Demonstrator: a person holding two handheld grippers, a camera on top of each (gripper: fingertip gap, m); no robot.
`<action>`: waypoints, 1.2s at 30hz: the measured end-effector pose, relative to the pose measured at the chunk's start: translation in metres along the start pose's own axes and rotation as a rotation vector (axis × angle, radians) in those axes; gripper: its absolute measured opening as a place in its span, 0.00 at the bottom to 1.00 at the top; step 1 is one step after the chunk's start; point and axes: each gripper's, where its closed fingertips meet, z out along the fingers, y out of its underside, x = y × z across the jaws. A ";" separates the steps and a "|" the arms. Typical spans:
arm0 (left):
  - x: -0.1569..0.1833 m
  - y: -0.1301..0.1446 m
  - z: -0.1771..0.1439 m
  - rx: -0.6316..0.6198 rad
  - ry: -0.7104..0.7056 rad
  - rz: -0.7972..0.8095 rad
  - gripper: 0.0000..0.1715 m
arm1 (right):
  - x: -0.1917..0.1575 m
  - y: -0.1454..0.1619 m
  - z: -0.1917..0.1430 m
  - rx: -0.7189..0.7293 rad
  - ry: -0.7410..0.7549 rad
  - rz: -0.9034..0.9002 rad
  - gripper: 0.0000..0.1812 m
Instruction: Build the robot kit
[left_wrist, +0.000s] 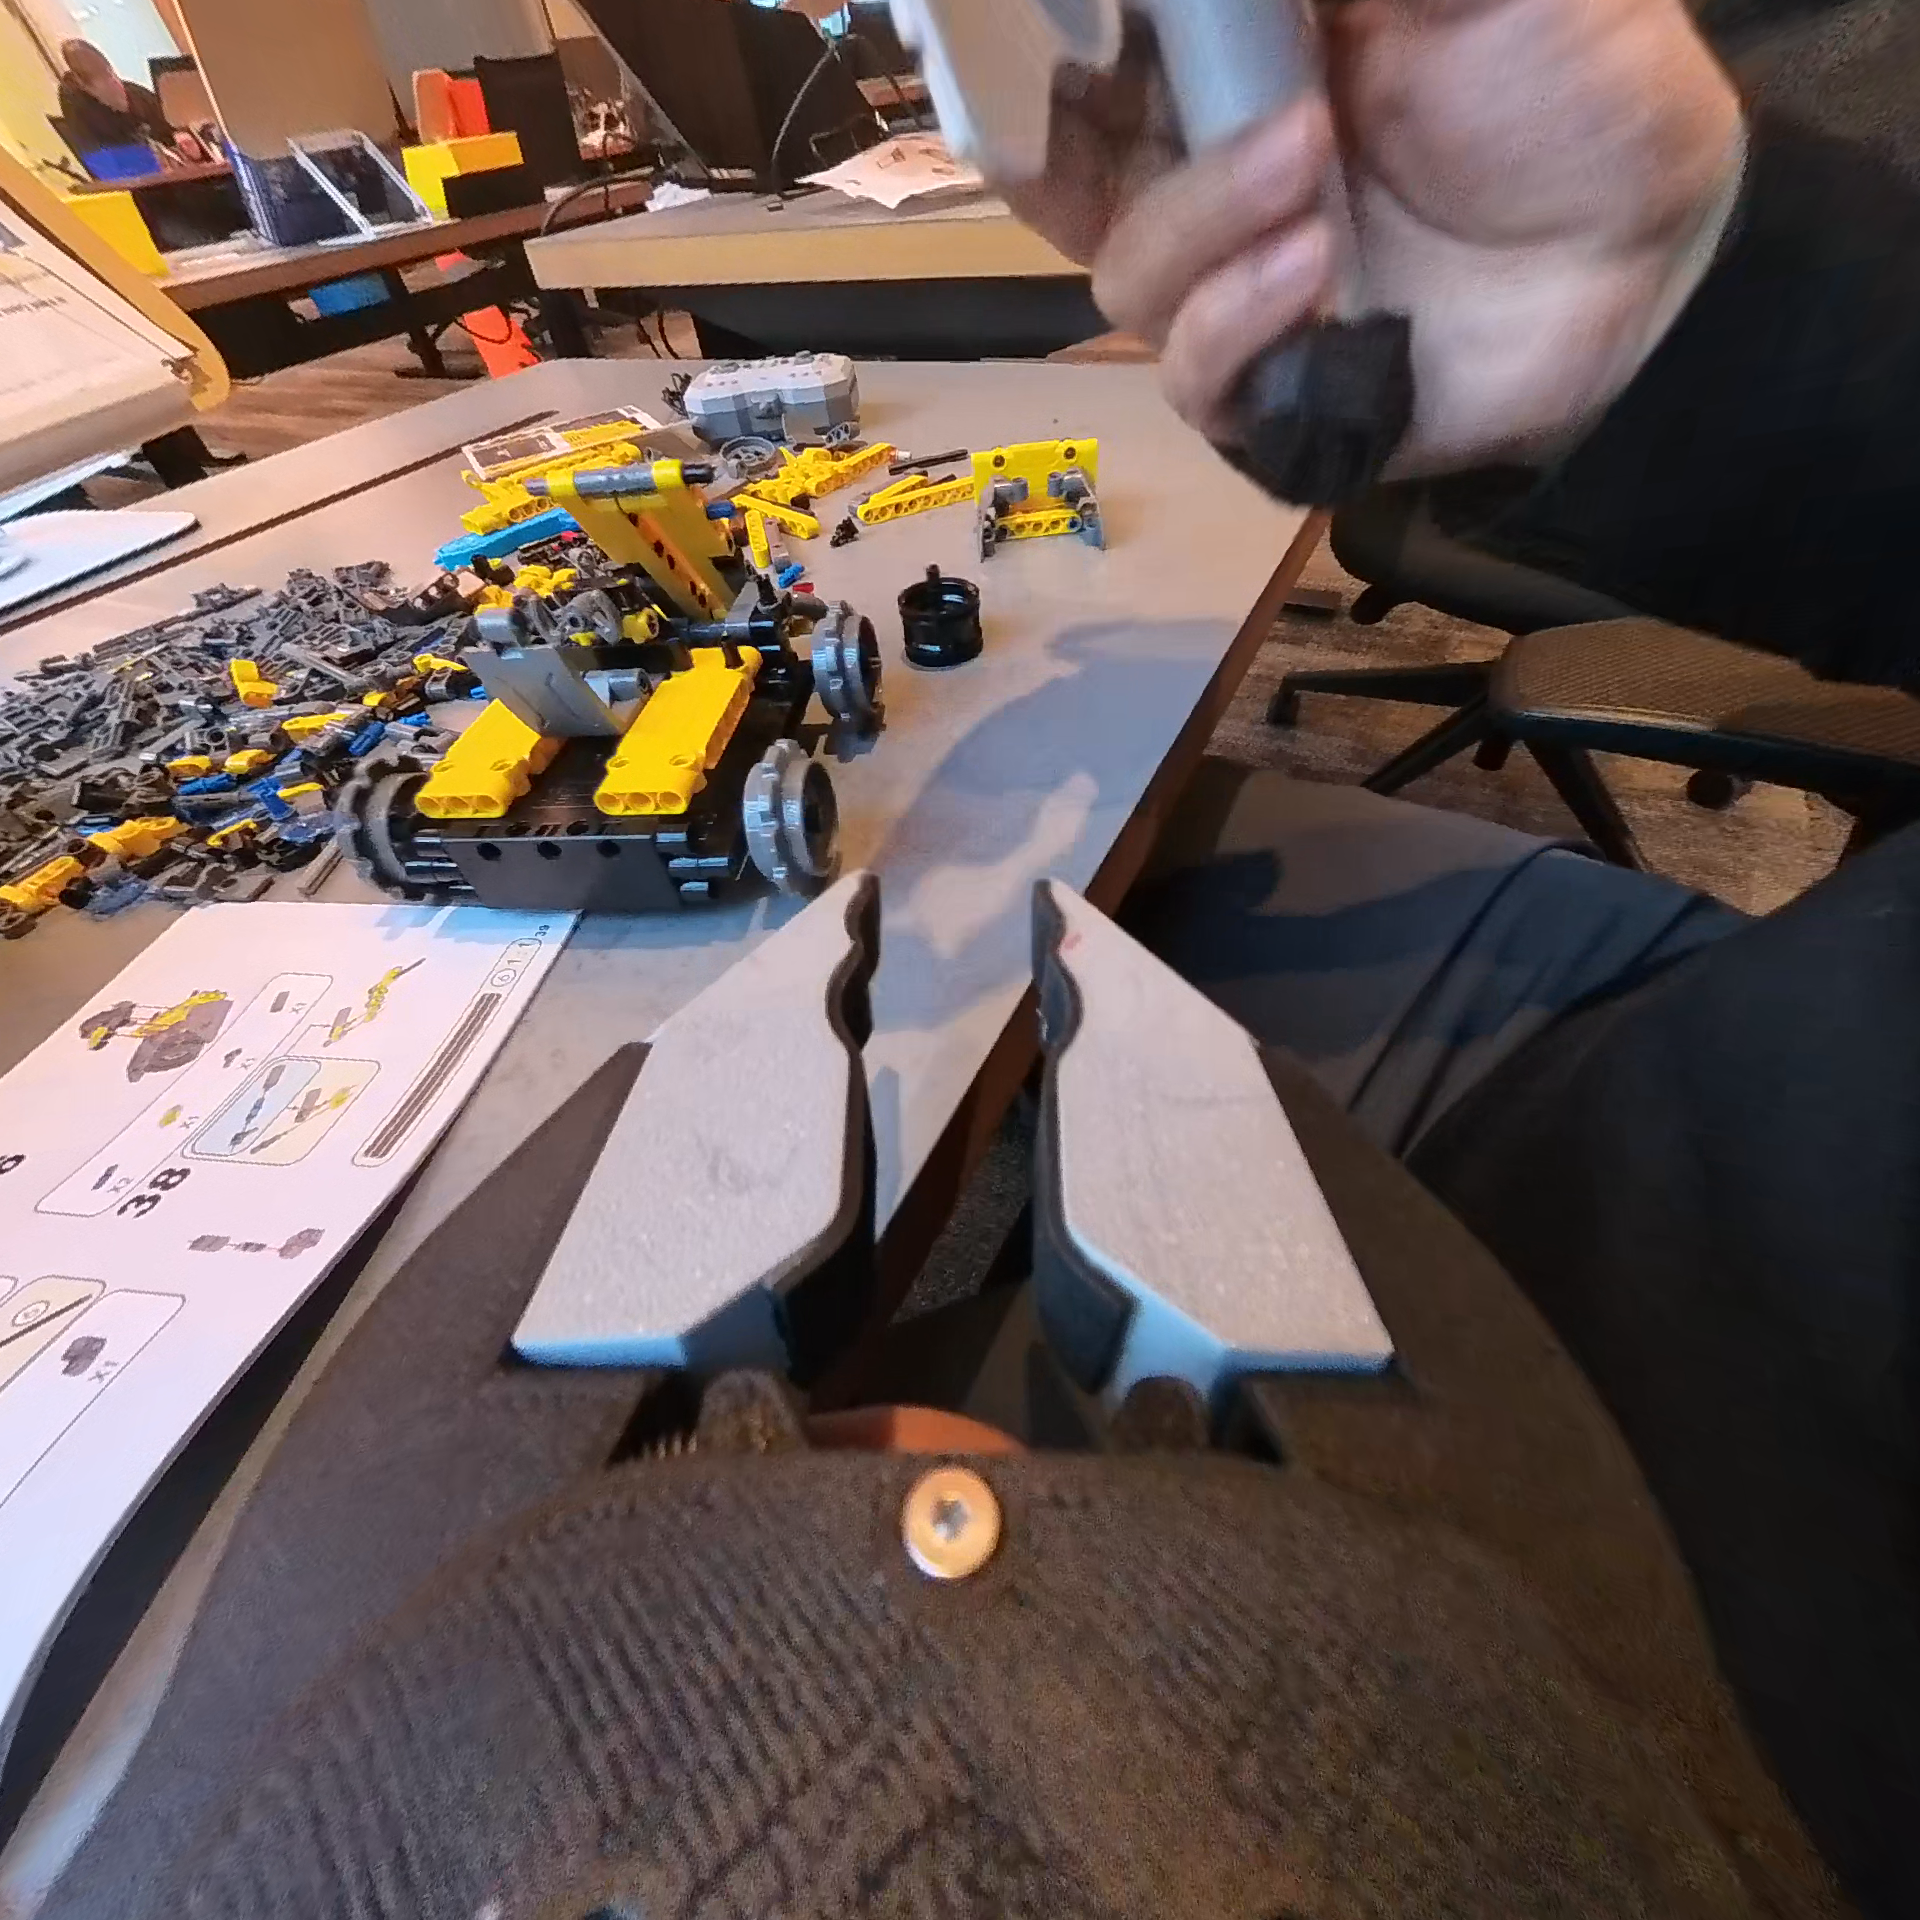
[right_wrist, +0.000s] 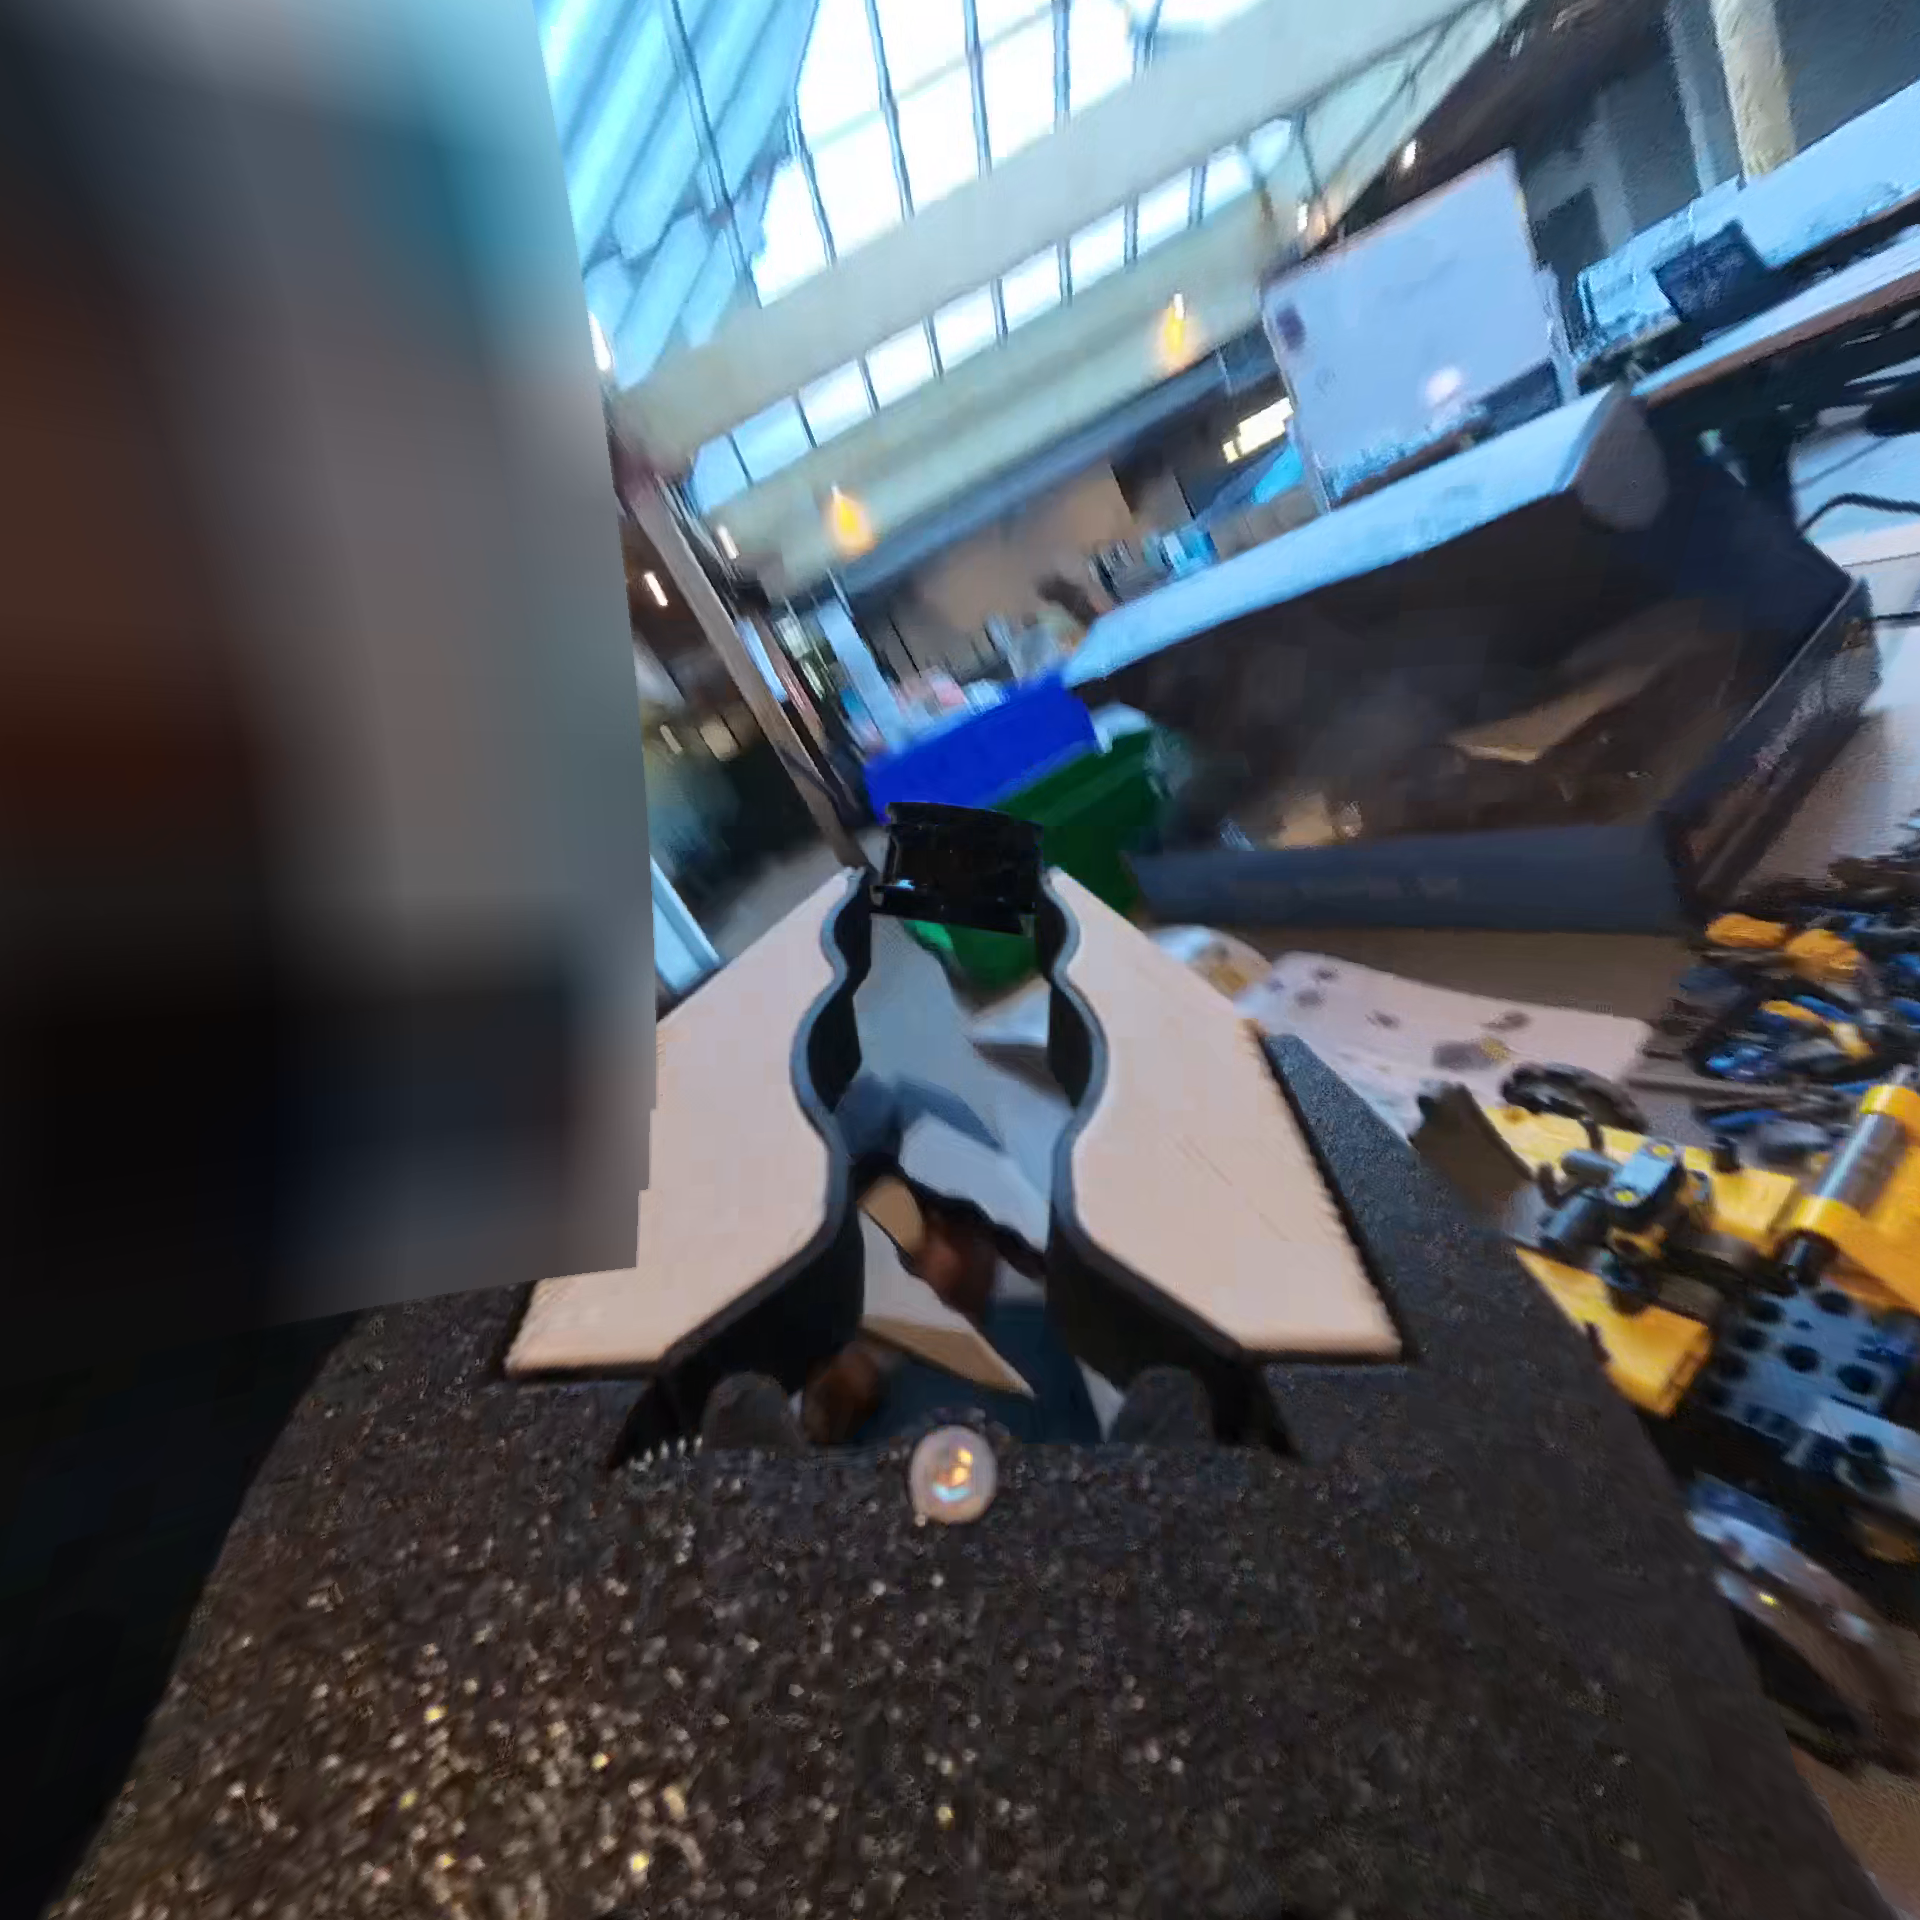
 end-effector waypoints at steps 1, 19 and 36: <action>-0.001 0.000 0.000 0.001 -0.001 -0.005 0.16 | -0.002 0.016 0.007 -0.075 0.026 -0.084 0.17; -0.038 -0.017 -0.056 0.114 -0.079 -0.103 0.17 | -0.004 0.128 0.072 -0.507 0.054 -0.755 0.17; 0.001 0.003 -0.048 0.042 -0.003 -0.079 0.31 | -0.010 0.117 0.049 -0.456 0.180 -0.854 0.17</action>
